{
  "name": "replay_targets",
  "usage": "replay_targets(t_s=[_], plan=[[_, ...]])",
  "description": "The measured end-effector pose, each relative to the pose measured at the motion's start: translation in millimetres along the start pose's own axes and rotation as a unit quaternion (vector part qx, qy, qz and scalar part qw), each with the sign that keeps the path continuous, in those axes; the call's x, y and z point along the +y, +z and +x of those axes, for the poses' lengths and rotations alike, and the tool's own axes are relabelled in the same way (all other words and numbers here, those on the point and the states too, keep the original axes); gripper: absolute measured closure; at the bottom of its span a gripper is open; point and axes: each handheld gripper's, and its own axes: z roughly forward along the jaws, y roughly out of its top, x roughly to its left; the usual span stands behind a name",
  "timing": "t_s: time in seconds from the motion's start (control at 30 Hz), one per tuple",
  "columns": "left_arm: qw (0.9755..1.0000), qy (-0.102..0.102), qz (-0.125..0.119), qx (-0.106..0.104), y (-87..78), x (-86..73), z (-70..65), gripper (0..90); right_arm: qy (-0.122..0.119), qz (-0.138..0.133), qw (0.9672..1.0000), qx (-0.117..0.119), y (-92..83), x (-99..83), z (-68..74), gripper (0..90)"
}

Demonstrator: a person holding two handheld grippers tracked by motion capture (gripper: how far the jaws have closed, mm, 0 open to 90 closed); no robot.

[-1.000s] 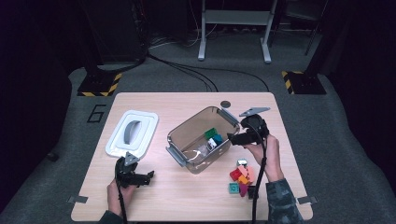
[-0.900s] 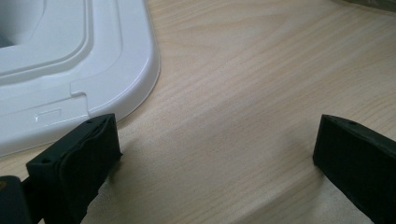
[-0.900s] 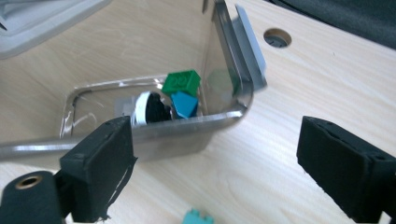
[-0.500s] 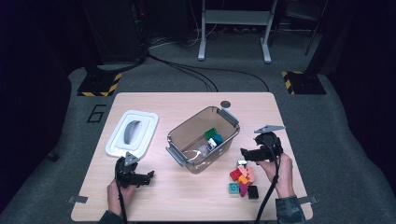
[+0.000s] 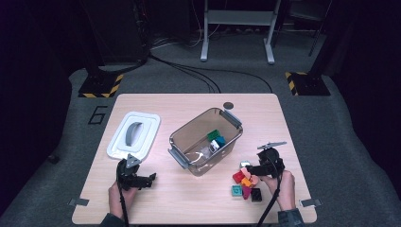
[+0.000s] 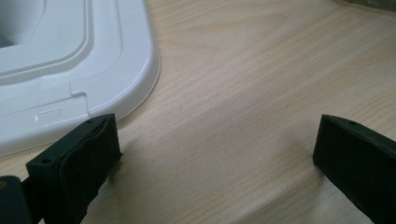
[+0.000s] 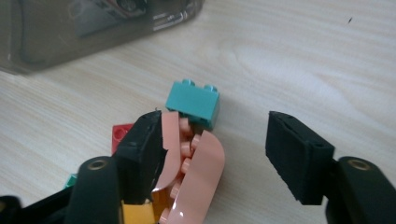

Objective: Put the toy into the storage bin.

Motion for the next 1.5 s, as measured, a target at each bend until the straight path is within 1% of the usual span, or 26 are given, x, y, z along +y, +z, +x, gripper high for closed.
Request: replay_targets(t_s=[0.1,0.17,0.2,0.27,0.3,0.37,0.47,0.57,0.67,0.73,0.77,0.87,0.9,0.93,1.0,1.03,1.07,1.13,1.17,1.23,1.27,1.33,1.37,1.43,1.47,1.5], plan=[[1.0,0.0,0.001,-0.001,-0.2,0.1,0.2,0.4,0.007,0.012,0.9999,0.003,3.0,-2.9,-2.8,44.8],[1.0,0.001,0.0,0.0,0.0,0.0,0.1,0.4,0.017,0.02,0.9997,0.0,5.0,-4.3,-3.7,49.5],[1.0,0.0,0.0,0.0,0.0,0.0,0.0,0.4,0.013,0.022,0.9997,0.001,5.8,-4.9,-5.0,53.0],[1.0,0.001,0.001,-0.001,-0.2,0.1,0.2,0.4,0.011,0.036,0.9993,0.006,7.8,-6.2,-7.2,55.5],[1.0,0.0,0.0,0.0,0.0,0.0,0.0,0.4,0.016,0.034,0.9992,0.013,8.0,-6.8,-7.8,56.3],[1.0,0.001,0.0,0.0,0.0,0.0,0.1,0.4,0.019,0.034,0.9991,0.014,7.8,-6.9,-8.4,57.4],[1.0,0.002,0.0,0.0,-0.1,0.1,0.2,0.4,0.025,0.04,0.9988,0.01,8.0,-5.5,-7.7,54.4],[1.0,0.0,0.0,0.0,-0.1,0.0,0.0,0.4,0.023,0.038,0.9989,0.017,9.8,-4.9,-7.4,52.7],[1.0,0.002,0.001,0.0,-0.1,0.1,0.3,0.4,0.016,0.046,0.9987,0.019,12.3,-4.9,-4.0,55.9],[1.0,0.001,0.0,0.0,0.0,0.0,0.1,0.4,0.013,0.054,0.9984,0.004,15.4,-5.1,-3.3,60.0],[1.0,0.002,0.001,0.0,-0.2,0.1,0.3,0.4,0.013,0.057,0.9983,0.005,16.0,-5.2,-3.5,62.3],[1.0,0.0,0.0,0.0,0.0,0.0,0.0,0.4,0.019,0.057,0.9982,0.0,15.8,-5.0,-4.3,64.4],[1.0,0.0,0.0,0.0,0.0,0.0,0.0,0.4,0.015,0.058,0.9982,-0.002,15.5,-4.5,-5.1,64.6],[1.0,0.002,0.0,0.0,-0.1,0.0,0.2,0.4,0.012,0.056,0.9983,-0.01,14.9,-4.0,-5.2,64.8],[1.0,0.0,0.0,0.0,0.0,0.0,0.0,0.4,0.004,0.053,0.9985,-0.014,14.2,-3.1,-5.3,64.9],[1.0,0.0,0.0,0.0,0.0,0.0,0.0,0.4,-0.011,0.049,0.9985,-0.019,14.0,-2.6,-5.1,65.0],[1.0,0.0,0.0,0.0,0.0,0.0,0.0,0.4,-0.017,0.048,0.9984,-0.023,15.0,-1.8,-3.7,64.9],[1.0,0.0,0.0,0.0,0.0,0.0,0.0,0.4,-0.048,0.048,0.9973,-0.027,16.8,0.3,-2.9,64.8],[1.0,0.0,0.0,0.0,0.0,0.0,0.0,0.4,-0.05,0.055,0.9969,-0.027,18.2,1.4,-3.1,64.4],[1.0,0.0,0.0,0.0,0.0,0.0,0.0,0.4,-0.046,0.058,0.9968,-0.03,19.6,3.8,-4.3,62.6],[1.0,0.0,0.0,0.0,0.0,0.0,0.0,0.4,-0.036,0.063,0.9967,-0.035,19.4,5.0,-4.9,59.0],[1.0,0.002,0.0,0.0,-0.1,0.0,0.2,0.4,-0.022,0.065,0.9968,-0.04,19.6,6.1,-6.0,55.6],[1.0,0.002,0.0,0.0,-0.1,0.1,0.3,0.4,-0.009,0.067,0.997,-0.038,19.4,6.4,-7.2,53.4],[1.0,0.001,0.0,0.0,-0.1,0.0,0.1,0.4,0.008,0.074,0.996,-0.05,19.0,6.1,-9.8,51.6],[1.0,0.0,0.0,0.0,0.0,0.0,0.0,0.4,0.018,0.077,0.9957,-0.048,18.9,5.5,-10.2,51.1],[1.0,0.002,0.001,0.0,-0.1,0.0,0.3,0.4,0.02,0.078,0.9957,-0.047,19.1,5.1,-11.2,51.6]])
